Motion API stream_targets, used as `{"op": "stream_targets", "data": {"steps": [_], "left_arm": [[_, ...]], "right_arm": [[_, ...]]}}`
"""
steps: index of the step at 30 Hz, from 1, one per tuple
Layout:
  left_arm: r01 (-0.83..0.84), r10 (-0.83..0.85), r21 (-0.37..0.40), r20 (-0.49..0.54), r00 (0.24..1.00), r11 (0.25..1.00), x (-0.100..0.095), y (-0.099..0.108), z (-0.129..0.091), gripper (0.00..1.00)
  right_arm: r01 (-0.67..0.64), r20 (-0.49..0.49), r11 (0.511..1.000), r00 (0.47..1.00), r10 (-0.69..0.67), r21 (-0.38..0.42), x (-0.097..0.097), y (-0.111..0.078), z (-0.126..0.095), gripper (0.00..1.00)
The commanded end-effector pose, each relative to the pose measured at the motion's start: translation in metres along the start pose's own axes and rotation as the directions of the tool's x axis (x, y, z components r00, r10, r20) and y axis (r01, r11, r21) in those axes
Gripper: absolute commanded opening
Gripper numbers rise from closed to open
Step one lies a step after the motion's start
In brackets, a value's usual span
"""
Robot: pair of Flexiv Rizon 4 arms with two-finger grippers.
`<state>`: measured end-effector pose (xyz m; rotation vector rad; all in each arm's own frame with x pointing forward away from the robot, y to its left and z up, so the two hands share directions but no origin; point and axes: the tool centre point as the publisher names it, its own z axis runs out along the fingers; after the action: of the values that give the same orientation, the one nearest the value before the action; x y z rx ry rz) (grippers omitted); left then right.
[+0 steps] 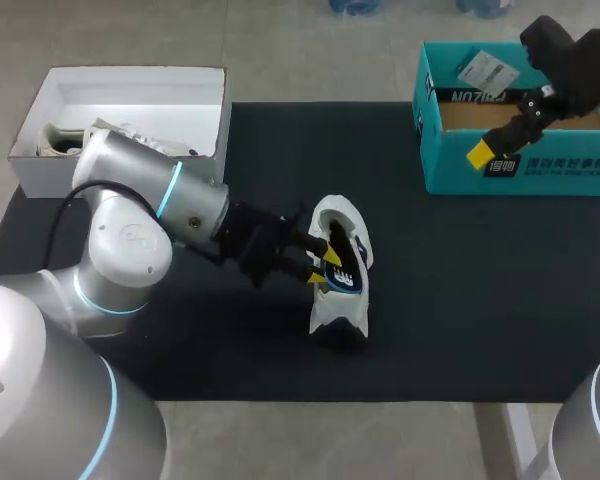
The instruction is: Take the shoe out of the shoebox, open the shoe tongue, remove and reinsert the insole, then place the shoe into the shoebox
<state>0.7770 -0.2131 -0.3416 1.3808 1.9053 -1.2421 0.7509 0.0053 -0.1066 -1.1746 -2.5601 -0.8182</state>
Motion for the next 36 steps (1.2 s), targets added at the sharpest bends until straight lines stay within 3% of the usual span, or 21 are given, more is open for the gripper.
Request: {"op": "stream_targets", "data": {"steps": [1,4,13,21,22,23,24,30,36], "left_arm": [[0.0,0.0,0.004,-0.016,1.0,1.0,0.003,-0.002,0.009,0.0],[-0.021,0.021,-0.002,-0.041,0.999,1.0,0.005,-0.001,0.01,0.0],[-0.094,0.084,-0.094,-0.104,0.991,0.991,0.006,0.034,0.008,0.0],[-0.089,0.081,-0.043,-0.153,0.985,0.995,0.022,0.022,0.017,0.02],[-0.089,0.081,-0.043,-0.152,0.985,0.995,0.021,0.02,0.016,0.4],[-0.085,0.079,-0.04,-0.143,0.987,0.996,0.018,0.019,0.014,0.95],[-0.087,0.081,-0.034,-0.136,0.987,0.996,0.015,0.018,0.011,1.0],[-0.117,0.113,-0.02,-0.146,0.983,0.993,-0.011,0.01,-0.01,1.0],[-0.17,0.167,0.022,-0.336,0.927,0.985,-0.021,-0.002,-0.025,1.0]], "right_arm": [[0.0,-0.001,1.0,1.0,0.0,0.004,-0.001,0.002,0.001,1.0],[0.0,-0.001,1.0,1.0,0.0,0.004,-0.001,0.002,0.001,1.0],[0.0,-0.001,1.0,1.0,0.0,0.004,-0.001,0.002,0.001,1.0],[0.0,-0.001,1.0,1.0,0.0,0.004,-0.001,0.002,0.001,1.0],[0.0,-0.001,1.0,1.0,0.0,0.004,-0.001,0.002,0.001,1.0],[0.0,-0.001,1.0,1.0,0.0,0.004,-0.001,0.002,0.001,1.0],[0.0,-0.001,1.0,1.0,0.0,0.004,-0.001,0.002,0.001,1.0],[0.0,-0.001,1.0,1.0,0.0,0.004,-0.001,0.002,0.001,1.0],[0.0,-0.001,1.0,1.0,0.0,0.004,-0.001,0.002,0.001,1.0]]}}
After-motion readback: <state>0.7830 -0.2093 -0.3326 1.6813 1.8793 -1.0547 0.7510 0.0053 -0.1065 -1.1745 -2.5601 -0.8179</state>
